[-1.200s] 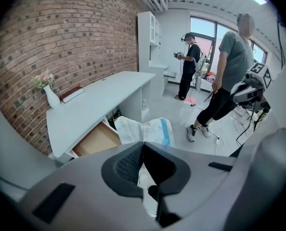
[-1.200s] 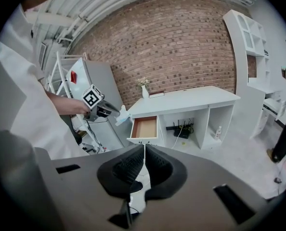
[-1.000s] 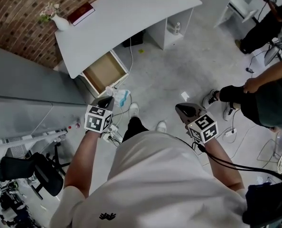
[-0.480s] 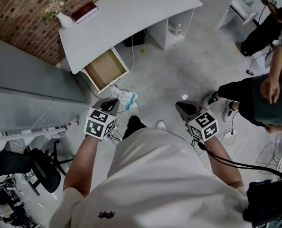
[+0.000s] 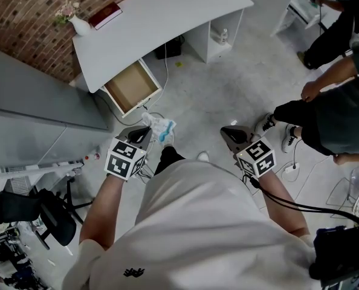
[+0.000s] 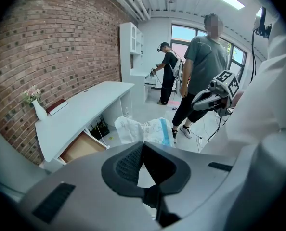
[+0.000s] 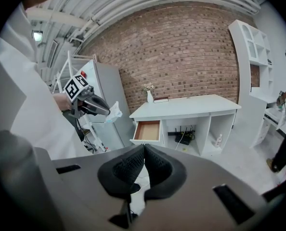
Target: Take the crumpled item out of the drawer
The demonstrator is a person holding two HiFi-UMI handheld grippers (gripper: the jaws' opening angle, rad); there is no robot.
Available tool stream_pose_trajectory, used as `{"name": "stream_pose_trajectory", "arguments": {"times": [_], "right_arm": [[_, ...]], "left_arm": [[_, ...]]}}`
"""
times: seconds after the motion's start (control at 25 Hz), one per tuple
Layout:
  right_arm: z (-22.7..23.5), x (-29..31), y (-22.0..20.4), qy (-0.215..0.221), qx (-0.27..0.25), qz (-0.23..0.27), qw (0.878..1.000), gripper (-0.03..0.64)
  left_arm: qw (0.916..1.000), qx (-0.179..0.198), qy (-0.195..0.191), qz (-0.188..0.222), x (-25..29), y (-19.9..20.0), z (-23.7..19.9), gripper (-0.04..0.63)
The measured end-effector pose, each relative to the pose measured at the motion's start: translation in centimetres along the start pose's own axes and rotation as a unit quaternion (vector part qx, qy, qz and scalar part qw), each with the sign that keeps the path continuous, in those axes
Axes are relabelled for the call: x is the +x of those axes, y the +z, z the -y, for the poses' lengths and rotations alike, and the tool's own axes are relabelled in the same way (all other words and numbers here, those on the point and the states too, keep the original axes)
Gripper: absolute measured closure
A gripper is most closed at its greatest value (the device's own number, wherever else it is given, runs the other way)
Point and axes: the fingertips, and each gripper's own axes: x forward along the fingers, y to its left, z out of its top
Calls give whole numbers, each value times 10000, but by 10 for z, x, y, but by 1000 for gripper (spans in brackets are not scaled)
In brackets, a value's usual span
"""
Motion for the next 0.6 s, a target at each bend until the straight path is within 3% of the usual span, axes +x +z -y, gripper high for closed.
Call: {"name": "stream_pose_trajectory", "arguments": {"times": [0.6], "right_arm": [[-3, -9, -5, 16, -141, -31, 9999, 588]], "left_arm": [[10000, 29, -61, 43, -2, 2, 14, 572]]}}
